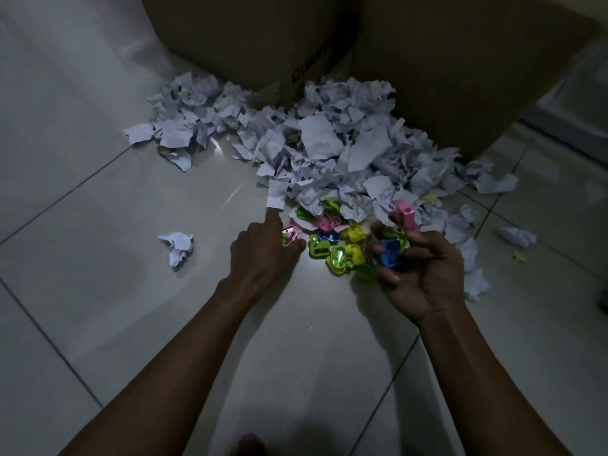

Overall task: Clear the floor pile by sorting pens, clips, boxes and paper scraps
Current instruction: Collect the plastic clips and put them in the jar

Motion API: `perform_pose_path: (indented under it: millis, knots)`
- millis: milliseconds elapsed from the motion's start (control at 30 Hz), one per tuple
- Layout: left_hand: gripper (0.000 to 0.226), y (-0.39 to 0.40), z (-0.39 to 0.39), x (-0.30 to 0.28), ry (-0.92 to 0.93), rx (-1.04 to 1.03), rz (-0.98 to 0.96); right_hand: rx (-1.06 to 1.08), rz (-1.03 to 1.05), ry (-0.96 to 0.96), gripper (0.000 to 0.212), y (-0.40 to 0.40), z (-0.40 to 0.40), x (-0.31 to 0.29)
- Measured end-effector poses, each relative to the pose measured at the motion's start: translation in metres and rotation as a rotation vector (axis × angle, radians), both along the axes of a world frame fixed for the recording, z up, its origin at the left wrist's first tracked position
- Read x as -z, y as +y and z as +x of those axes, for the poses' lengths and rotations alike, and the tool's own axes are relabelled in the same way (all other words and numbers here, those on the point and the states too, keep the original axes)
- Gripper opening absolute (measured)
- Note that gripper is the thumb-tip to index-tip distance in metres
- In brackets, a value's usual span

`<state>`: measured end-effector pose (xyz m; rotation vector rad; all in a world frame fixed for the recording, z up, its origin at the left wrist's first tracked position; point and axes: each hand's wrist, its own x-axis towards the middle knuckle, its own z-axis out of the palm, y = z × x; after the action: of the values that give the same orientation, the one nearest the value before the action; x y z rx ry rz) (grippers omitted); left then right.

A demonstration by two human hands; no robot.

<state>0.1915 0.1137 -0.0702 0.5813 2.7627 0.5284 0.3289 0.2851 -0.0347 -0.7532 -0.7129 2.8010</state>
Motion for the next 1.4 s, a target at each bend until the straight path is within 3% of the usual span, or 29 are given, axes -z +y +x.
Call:
perform_pose_path:
  millis: [67, 200, 333, 467, 600, 667, 767, 833, 933, 1133, 1267, 1400]
  knots:
    - [0.05, -0.002, 0.001, -0.003, -0.132, -0.111, 0.165, 0.015, 0.025, 0.027, 0.052, 0.002, 0.001, -0.003]
    - [0.042, -0.001, 0.01, -0.017, -0.553, -0.456, 0.688, 0.045, -0.05, 0.063, 0.034, -0.001, 0.002, 0.0]
    - [0.031, 0.003, 0.019, -0.025, -0.803, -0.607, 0.924, 0.0, -0.244, 0.168, 0.035, -0.011, -0.003, 0.012]
    - [0.028, 0.009, 0.032, -0.018, -0.957, -0.685, 1.031, -0.024, -0.142, 0.031, 0.032, -0.023, -0.013, 0.018]
    - [0.025, 0.015, 0.038, -0.015, -0.938, -0.7, 1.004, -0.066, 0.198, -0.225, 0.014, -0.034, -0.019, 0.01]
    - [0.022, 0.017, 0.039, -0.017, -0.929, -0.711, 1.0, -0.097, 0.61, -0.407, 0.011, -0.038, -0.019, 0.005]
    - [0.022, 0.012, 0.034, -0.015, -1.095, -0.755, 1.081, -0.11, 1.241, -0.461, 0.007, -0.041, -0.025, 0.006]
    - [0.023, 0.005, 0.03, -0.014, -1.235, -0.784, 1.21, -0.21, 1.551, -0.499, 0.017, -0.044, -0.03, 0.008]
    - [0.028, -0.008, 0.025, -0.014, -1.293, -0.788, 1.4, -0.4, 1.893, -0.612, 0.027, -0.05, -0.037, 0.011]
    - [0.028, -0.028, 0.023, -0.011, -1.314, -0.676, 1.516, -0.567, 2.076, -0.567, 0.018, -0.058, -0.05, 0.014]
    - [0.038, -0.031, 0.022, -0.013, -1.29, -0.663, 1.531, -0.649, 2.089, -0.535, 0.013, -0.063, -0.055, 0.013]
    - [0.051, -0.029, 0.017, -0.018, -1.285, -0.616, 1.495, -0.641, 2.137, -0.533, 0.029, -0.06, -0.053, 0.014]
